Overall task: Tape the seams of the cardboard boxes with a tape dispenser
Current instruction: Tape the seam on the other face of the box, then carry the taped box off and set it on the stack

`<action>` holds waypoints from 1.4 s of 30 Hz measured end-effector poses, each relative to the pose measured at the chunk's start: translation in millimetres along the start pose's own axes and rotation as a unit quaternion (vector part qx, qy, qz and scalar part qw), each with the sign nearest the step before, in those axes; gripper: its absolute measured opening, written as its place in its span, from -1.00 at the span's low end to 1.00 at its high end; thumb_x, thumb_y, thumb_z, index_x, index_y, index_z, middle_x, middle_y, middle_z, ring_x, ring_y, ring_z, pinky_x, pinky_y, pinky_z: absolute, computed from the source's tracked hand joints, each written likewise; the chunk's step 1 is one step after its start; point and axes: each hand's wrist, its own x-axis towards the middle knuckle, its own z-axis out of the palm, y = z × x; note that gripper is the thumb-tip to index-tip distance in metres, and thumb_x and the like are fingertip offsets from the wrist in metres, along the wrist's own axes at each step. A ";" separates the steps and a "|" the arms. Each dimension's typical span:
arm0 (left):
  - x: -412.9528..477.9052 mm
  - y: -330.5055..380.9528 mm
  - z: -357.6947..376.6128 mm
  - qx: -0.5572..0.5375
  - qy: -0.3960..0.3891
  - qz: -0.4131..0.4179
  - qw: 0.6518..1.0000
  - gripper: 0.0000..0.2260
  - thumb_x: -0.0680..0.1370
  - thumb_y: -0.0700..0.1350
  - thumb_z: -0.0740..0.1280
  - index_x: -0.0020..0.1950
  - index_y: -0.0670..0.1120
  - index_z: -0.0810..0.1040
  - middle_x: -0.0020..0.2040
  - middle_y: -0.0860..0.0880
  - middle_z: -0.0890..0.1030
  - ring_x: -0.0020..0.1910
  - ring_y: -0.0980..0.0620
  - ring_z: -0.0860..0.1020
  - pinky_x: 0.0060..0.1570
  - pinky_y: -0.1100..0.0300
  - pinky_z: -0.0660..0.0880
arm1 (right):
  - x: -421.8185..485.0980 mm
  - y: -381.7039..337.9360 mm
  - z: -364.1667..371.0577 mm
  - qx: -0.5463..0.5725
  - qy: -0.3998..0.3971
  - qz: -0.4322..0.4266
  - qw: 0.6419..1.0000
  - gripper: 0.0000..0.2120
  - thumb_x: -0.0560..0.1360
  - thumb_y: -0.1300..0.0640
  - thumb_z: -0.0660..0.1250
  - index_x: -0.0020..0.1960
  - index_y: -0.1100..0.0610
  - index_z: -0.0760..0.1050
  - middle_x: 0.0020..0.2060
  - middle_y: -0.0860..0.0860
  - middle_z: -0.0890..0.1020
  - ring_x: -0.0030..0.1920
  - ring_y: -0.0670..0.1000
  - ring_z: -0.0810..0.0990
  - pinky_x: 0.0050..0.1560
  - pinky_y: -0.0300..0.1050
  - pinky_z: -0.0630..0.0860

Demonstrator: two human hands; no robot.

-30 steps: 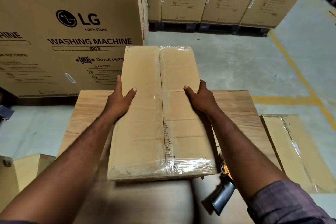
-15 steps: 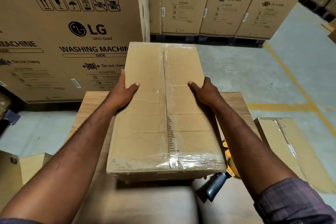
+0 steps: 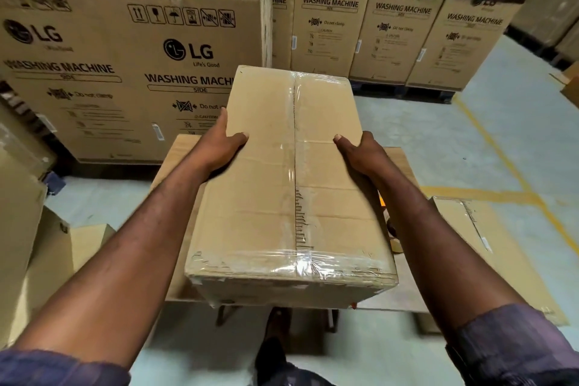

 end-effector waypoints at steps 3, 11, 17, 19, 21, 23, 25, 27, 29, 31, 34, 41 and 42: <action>-42.7 2.1 4.8 -0.005 -0.003 0.005 1.000 -0.25 0.61 0.03 0.33 0.65 0.03 -0.06 0.54 0.10 0.32 0.45 0.08 0.35 0.49 0.10 0.23 | -36.5 17.6 -8.7 0.006 0.001 -0.003 1.000 -0.35 0.60 -0.24 0.29 0.50 0.16 0.28 0.41 0.13 0.50 0.34 0.18 0.50 0.20 -0.02 0.43; -120.0 28.2 50.7 -0.015 -0.016 0.012 1.000 -0.29 0.66 -0.07 0.29 0.65 -0.05 -0.10 0.49 0.10 0.32 0.32 0.20 0.30 0.28 0.29 0.22 | -100.9 69.5 -55.3 0.018 0.008 0.007 1.000 -0.36 0.58 -0.25 0.32 0.48 0.15 0.33 0.37 0.09 0.55 0.31 0.16 0.53 0.13 -0.08 0.42; -152.4 62.7 102.9 -0.012 -0.017 0.031 0.999 -0.26 0.65 -0.06 0.30 0.65 -0.05 -0.12 0.46 0.12 0.32 0.41 0.14 0.31 0.31 0.29 0.20 | -123.4 113.5 -113.8 0.029 0.018 0.000 0.999 -0.25 0.48 -0.35 0.33 0.47 0.13 0.37 0.34 0.07 0.58 0.28 0.16 0.56 0.31 0.06 0.50; -162.9 78.3 128.9 -0.014 -0.018 0.035 0.999 -0.28 0.65 -0.07 0.30 0.65 -0.04 -0.09 0.34 0.17 0.35 0.34 0.15 0.35 0.29 0.27 0.23 | -127.2 133.8 -139.3 0.030 0.025 0.000 0.999 -0.30 0.53 -0.31 0.34 0.48 0.13 0.35 0.35 0.09 0.56 0.29 0.16 0.56 0.31 0.06 0.49; -173.0 91.7 156.8 -0.013 -0.021 0.046 0.999 -0.33 0.64 -0.08 0.31 0.64 -0.03 0.00 0.32 0.17 0.39 0.32 0.12 0.40 0.28 0.23 0.28 | -132.2 153.1 -163.9 0.033 0.028 0.000 0.999 -0.33 0.55 -0.27 0.33 0.49 0.13 0.34 0.35 0.08 0.55 0.29 0.16 0.55 0.25 -0.01 0.48; -185.4 106.9 193.3 -0.014 -0.022 0.050 0.998 -0.40 0.63 -0.08 0.32 0.61 0.03 0.12 0.33 0.14 0.46 0.30 0.09 0.46 0.29 0.18 0.34 | -136.9 181.2 -195.8 0.036 0.033 -0.004 0.999 -0.35 0.56 -0.25 0.34 0.48 0.14 0.34 0.36 0.10 0.55 0.29 0.16 0.55 0.18 -0.06 0.46; -201.2 121.7 233.9 -0.014 -0.023 0.049 0.998 -0.43 0.61 -0.05 0.34 0.58 0.07 0.20 0.35 0.10 0.52 0.28 0.06 0.50 0.33 0.11 0.39 | -140.5 213.1 -232.5 0.028 0.034 -0.004 0.999 -0.35 0.57 -0.25 0.34 0.47 0.14 0.34 0.36 0.11 0.55 0.29 0.16 0.55 0.19 -0.05 0.47; -215.8 134.8 277.5 -0.017 -0.021 0.046 0.999 -0.42 0.59 -0.01 0.35 0.56 0.07 0.21 0.36 0.08 0.53 0.29 0.05 0.51 0.35 0.05 0.41 | -143.7 244.5 -268.3 0.021 0.031 -0.003 0.999 -0.35 0.57 -0.25 0.33 0.48 0.15 0.33 0.37 0.11 0.54 0.31 0.17 0.54 0.16 -0.06 0.45; -231.8 150.0 324.2 -0.014 -0.017 0.051 0.998 -0.47 0.61 -0.05 0.34 0.55 0.06 0.24 0.29 0.11 0.54 0.26 0.06 0.51 0.26 0.11 0.42 | -148.4 276.7 -304.7 0.015 0.032 0.001 0.999 -0.36 0.58 -0.24 0.32 0.48 0.15 0.32 0.37 0.11 0.53 0.31 0.17 0.53 0.13 -0.08 0.43; -244.7 161.6 363.9 -0.014 -0.018 0.047 0.999 -0.51 0.62 -0.08 0.33 0.53 0.09 0.27 0.25 0.14 0.55 0.22 0.08 0.52 0.19 0.17 0.40 | -151.2 307.6 -333.9 0.012 0.030 0.011 0.999 -0.36 0.58 -0.25 0.32 0.48 0.14 0.32 0.38 0.11 0.53 0.31 0.17 0.53 0.15 -0.06 0.45; -256.9 179.9 422.2 -0.023 -0.031 0.046 0.998 -0.45 0.58 -0.03 0.36 0.54 0.11 0.26 0.30 0.13 0.56 0.27 0.08 0.53 0.39 0.00 0.40 | -149.5 351.1 -381.5 0.009 0.031 0.014 0.999 -0.37 0.58 -0.25 0.32 0.46 0.14 0.34 0.37 0.10 0.53 0.31 0.16 0.53 0.12 -0.08 0.43; -232.4 222.6 524.6 -0.022 -0.055 0.022 0.998 -0.40 0.57 0.05 0.36 0.56 0.13 0.20 0.32 0.10 0.55 0.27 0.01 0.52 0.33 0.03 0.42 | -108.4 423.4 -457.1 0.028 0.042 0.029 0.998 -0.36 0.55 -0.27 0.35 0.45 0.12 0.37 0.35 0.09 0.56 0.29 0.14 0.54 0.12 -0.10 0.43; -223.5 229.7 540.3 -0.022 -0.056 0.022 0.998 -0.39 0.57 0.06 0.36 0.57 0.13 0.18 0.33 0.11 0.55 0.28 0.01 0.52 0.34 0.02 0.41 | -97.8 431.8 -467.4 0.028 0.043 0.031 0.998 -0.36 0.55 -0.27 0.35 0.44 0.12 0.37 0.35 0.09 0.56 0.29 0.14 0.54 0.13 -0.10 0.43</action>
